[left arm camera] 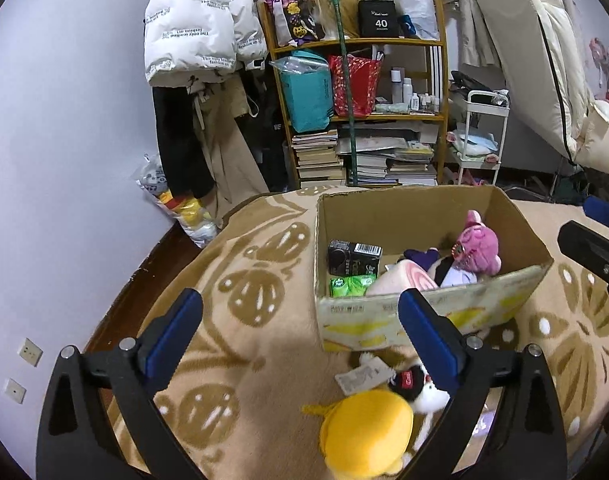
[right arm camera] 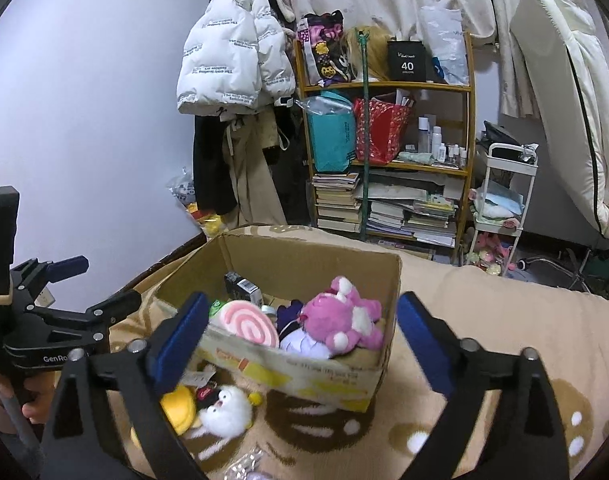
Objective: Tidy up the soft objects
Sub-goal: 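Move both grippers back toward the yellow duck and bagged purple toy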
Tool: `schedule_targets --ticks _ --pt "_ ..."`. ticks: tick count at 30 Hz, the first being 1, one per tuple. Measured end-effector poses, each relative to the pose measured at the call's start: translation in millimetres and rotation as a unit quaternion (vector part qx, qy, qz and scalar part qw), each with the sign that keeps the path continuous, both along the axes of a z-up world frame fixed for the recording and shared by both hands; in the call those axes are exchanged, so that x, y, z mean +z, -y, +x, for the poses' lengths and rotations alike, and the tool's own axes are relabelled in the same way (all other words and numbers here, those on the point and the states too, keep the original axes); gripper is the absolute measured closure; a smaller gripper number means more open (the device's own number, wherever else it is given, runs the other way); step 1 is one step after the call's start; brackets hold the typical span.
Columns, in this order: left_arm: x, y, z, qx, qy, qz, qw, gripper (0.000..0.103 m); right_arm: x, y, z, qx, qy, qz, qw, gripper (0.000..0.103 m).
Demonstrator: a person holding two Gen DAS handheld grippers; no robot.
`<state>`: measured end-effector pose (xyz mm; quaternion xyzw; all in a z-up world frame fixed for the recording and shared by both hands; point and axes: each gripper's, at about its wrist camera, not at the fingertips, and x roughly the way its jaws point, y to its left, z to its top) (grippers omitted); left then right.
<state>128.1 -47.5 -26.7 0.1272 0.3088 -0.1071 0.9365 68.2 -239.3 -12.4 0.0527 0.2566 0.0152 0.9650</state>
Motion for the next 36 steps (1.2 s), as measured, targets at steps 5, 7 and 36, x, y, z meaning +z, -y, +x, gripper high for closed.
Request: schedule_targets --ticks 5,7,36 --pt "0.8 -7.3 -16.9 -0.009 -0.016 -0.006 0.9998 0.005 5.4 -10.1 -20.8 -0.001 -0.006 -0.022 1.0 0.0" --pt "-0.3 -9.7 -22.3 -0.005 -0.02 -0.004 0.9998 0.005 7.3 -13.4 -28.0 0.0 -0.006 -0.032 0.999 0.0" --pt "-0.5 -56.5 -64.7 0.044 -0.078 -0.023 0.9957 0.005 -11.5 -26.2 -90.8 -0.012 -0.047 -0.035 0.998 0.0"
